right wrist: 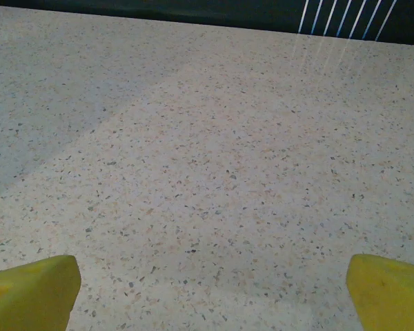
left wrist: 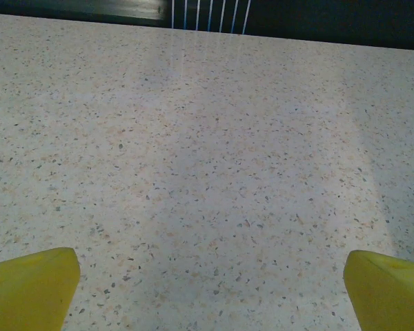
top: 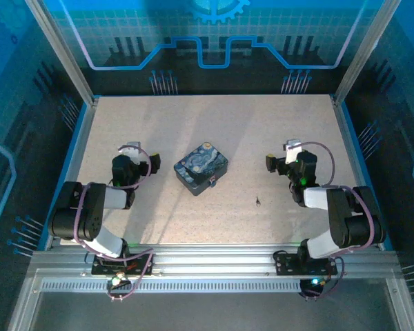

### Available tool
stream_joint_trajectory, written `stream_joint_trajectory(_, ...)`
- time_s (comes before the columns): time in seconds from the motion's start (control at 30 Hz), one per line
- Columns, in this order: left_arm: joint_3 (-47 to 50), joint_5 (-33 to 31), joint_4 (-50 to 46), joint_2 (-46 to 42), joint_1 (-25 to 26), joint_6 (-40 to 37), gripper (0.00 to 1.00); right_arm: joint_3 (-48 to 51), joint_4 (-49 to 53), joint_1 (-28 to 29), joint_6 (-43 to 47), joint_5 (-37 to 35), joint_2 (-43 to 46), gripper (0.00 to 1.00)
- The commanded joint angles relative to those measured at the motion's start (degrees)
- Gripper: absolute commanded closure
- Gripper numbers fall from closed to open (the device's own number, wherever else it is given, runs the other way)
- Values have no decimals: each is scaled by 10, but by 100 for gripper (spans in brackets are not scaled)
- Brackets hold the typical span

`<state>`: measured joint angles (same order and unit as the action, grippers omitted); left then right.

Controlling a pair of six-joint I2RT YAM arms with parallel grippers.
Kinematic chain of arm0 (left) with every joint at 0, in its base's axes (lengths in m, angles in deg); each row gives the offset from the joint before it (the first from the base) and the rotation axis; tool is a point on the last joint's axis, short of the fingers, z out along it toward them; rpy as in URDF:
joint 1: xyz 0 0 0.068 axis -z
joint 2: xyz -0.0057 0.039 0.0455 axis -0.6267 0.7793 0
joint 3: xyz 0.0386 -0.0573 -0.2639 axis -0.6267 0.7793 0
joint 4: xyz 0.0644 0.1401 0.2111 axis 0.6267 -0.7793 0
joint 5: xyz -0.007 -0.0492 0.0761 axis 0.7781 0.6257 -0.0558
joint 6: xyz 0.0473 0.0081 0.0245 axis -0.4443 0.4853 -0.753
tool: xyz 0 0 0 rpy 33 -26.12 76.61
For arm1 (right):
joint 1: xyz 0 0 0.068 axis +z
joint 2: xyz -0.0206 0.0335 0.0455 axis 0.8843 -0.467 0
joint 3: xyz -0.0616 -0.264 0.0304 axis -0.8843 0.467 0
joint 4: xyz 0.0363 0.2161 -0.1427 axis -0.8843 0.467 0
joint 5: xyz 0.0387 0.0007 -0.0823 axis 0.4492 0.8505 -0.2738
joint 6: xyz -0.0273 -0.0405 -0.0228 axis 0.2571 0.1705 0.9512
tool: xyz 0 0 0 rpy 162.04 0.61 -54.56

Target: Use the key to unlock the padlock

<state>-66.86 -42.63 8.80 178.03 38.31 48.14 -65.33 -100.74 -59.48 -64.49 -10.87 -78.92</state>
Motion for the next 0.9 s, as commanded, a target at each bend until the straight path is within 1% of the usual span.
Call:
stream_joint_trajectory(0.0,-8,16,-1,-4,-4,-12,1,-11,0,2,5,7,-7,0)
stream_joint_trajectory(0.87,-6,9,4,-4,-5,-9,1,-11,1,2,5,9,-7,0)
